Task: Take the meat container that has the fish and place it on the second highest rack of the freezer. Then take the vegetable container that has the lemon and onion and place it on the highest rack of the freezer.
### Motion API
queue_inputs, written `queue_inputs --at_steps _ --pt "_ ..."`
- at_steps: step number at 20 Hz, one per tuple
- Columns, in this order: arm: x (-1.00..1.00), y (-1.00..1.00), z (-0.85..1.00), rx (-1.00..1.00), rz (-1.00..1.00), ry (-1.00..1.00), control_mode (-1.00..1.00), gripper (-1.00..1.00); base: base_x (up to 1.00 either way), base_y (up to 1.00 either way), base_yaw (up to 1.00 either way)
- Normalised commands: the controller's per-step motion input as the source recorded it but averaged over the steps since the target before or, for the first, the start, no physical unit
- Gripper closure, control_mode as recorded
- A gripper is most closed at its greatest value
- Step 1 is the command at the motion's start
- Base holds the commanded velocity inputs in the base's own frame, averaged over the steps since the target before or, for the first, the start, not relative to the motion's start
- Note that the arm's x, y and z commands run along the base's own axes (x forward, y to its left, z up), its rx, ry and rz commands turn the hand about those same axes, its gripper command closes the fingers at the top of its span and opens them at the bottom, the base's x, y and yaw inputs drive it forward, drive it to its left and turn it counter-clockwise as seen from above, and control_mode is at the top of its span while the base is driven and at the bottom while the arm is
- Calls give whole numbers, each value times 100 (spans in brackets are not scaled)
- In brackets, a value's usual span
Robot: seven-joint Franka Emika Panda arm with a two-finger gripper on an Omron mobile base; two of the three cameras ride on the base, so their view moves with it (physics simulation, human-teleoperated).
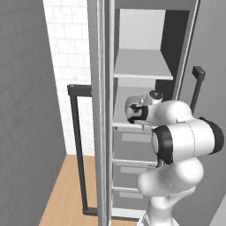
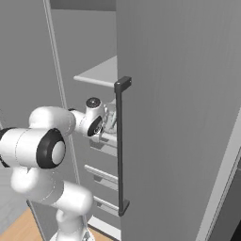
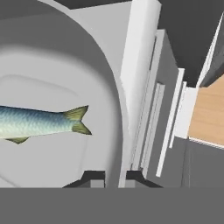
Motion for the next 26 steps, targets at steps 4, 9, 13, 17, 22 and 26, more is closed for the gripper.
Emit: queue_inputs --at_steps 4,9,13,17,22,26 --pt "47 -4 -20 0 0 1 -100 100 0 0 0" --pt "40 -16 -22 4 0 4 -100 100 0 0 0" --pt "47 -11 -20 4 0 0 -100 100 0 0 0" --pt "61 0 -15 0 0 1 -100 100 0 0 0" --pt "43 0 -20 0 0 0 -100 -100 0 0 0" --pt "-1 0 -4 0 0 -7 -100 -100 0 0 0"
